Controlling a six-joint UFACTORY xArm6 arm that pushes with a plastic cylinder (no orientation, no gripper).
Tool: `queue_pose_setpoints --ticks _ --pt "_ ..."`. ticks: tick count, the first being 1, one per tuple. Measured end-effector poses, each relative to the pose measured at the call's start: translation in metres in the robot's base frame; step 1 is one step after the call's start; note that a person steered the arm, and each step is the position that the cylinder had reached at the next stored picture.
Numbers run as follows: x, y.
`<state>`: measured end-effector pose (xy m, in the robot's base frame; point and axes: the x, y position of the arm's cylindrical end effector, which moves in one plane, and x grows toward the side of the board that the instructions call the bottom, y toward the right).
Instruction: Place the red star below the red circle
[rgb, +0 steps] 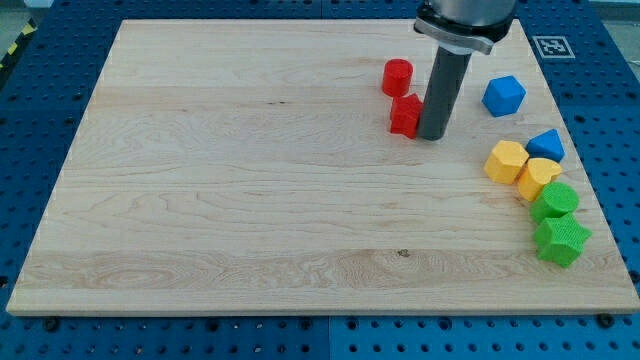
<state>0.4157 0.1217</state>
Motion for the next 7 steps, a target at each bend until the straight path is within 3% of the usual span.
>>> queue_pose_setpoints --ticks 3,7 --pt "0.0 -0.046" --pt "-0.014 -0.058"
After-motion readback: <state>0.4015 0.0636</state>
